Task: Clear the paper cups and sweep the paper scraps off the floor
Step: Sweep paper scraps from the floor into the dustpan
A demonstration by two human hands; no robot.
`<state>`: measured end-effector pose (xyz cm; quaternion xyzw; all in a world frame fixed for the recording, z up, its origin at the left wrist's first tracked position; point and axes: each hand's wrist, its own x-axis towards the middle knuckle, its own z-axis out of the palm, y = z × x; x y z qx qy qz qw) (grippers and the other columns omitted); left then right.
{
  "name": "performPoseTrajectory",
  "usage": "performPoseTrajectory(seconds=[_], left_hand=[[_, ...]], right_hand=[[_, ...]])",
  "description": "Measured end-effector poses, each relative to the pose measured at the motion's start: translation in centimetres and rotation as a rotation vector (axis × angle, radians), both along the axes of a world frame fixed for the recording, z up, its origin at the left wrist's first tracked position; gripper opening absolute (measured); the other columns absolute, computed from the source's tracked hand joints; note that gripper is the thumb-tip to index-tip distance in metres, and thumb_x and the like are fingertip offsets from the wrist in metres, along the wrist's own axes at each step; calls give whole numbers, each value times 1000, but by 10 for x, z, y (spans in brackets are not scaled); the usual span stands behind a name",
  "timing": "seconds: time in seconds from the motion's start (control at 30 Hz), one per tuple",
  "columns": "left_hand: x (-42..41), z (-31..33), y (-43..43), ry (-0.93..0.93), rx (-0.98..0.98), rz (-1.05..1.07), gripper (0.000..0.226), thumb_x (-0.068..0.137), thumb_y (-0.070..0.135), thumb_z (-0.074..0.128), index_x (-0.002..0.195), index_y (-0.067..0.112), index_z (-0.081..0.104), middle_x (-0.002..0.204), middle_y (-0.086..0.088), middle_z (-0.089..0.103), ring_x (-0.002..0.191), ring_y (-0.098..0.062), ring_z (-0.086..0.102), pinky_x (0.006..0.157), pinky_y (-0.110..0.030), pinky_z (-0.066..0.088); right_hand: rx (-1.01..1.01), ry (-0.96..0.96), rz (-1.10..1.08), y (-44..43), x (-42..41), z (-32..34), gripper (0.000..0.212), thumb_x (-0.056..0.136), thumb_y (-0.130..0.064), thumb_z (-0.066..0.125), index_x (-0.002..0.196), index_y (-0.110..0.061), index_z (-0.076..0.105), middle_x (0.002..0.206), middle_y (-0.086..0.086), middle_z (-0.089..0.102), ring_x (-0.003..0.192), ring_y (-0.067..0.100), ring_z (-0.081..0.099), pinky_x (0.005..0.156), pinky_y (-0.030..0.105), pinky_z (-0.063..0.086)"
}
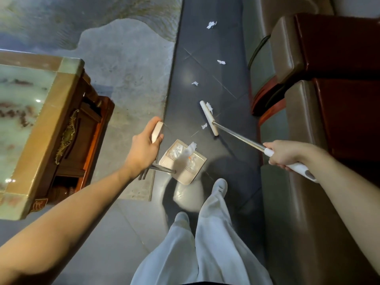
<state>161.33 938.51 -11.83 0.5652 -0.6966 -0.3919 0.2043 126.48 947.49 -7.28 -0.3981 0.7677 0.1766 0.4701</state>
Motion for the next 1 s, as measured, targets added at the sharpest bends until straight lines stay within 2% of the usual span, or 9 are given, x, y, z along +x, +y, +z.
performPoseTrajectory(seconds=[0.17, 0.27, 0.37, 0.47, 0.57, 0.67, 0.73, 0.9, 1.0], left_hand=[[13, -8, 4, -24, 14, -39, 36, 99, 18, 51, 123, 43, 42, 91, 1, 61, 72, -17, 60, 71, -43, 57], [8, -6, -4, -17, 0, -23, 37, 98, 17, 51, 129, 36, 43, 91, 0, 59, 68, -16, 59, 67, -41, 57], [-1, -6, -9, -13, 12, 14, 39, 99, 16, 51, 133, 32, 43, 92, -4, 61, 61, -17, 59, 61, -37, 58], [-14, -8, -17, -7, 23, 28, 40, 99, 18, 51, 134, 34, 42, 93, -7, 62, 65, -24, 60, 68, -43, 57], [-23, -11, -30, -23, 19, 34, 38, 99, 19, 50, 132, 36, 41, 91, -4, 61, 64, -23, 61, 65, -43, 58], [-33, -11, -43, -28, 4, 57, 38, 100, 19, 49, 133, 35, 41, 97, -4, 62, 62, -20, 61, 57, -32, 58], [-42, -10, -50, -28, 4, 70, 40, 100, 19, 50, 136, 33, 40, 101, -3, 60, 63, -18, 61, 58, -30, 57], [-62, -9, -61, -30, 11, 54, 40, 99, 20, 51, 135, 35, 40, 103, -5, 62, 66, -22, 62, 68, -40, 58], [-69, -9, -63, -44, 21, 38, 38, 99, 21, 50, 132, 37, 40, 97, -8, 64, 63, -23, 62, 68, -43, 58]], right_hand=[[36, 42, 79, -11, 26, -28, 48, 89, 1, 46, 136, -1, 37, 71, 17, 60, 51, 23, 51, 51, 27, 43], [11, 74, 109, -23, 33, -38, 57, 85, 4, 44, 141, -4, 35, 75, 19, 63, 55, 26, 55, 54, 28, 45], [-24, 119, 185, -34, 34, -41, 65, 84, 3, 43, 146, -8, 29, 69, 13, 61, 54, 25, 54, 53, 28, 45], [-35, 151, 222, -48, 31, -42, 68, 84, 3, 45, 149, -11, 27, 77, 12, 60, 53, 23, 53, 50, 27, 44], [23, 67, 199, -63, 32, -47, 65, 89, 1, 54, 147, -7, 28, 70, 12, 59, 54, 20, 52, 50, 29, 43], [53, -89, 8, -61, 24, -55, 75, 91, -1, 55, 153, -23, 19, 72, 13, 56, 50, 15, 48, 45, 26, 43], [104, -100, 70, -49, 18, -51, 79, 91, -2, 52, 154, -31, 15, 72, 12, 57, 47, 13, 47, 43, 23, 43], [227, -132, 197, -20, -9, -17, 80, 90, -6, 49, 153, -38, 11, 90, 15, 62, 61, 20, 52, 47, 25, 46], [214, -145, 162, -17, -25, 4, 78, 91, -8, 50, 152, -39, 13, 90, 12, 61, 58, 14, 51, 46, 22, 46]])
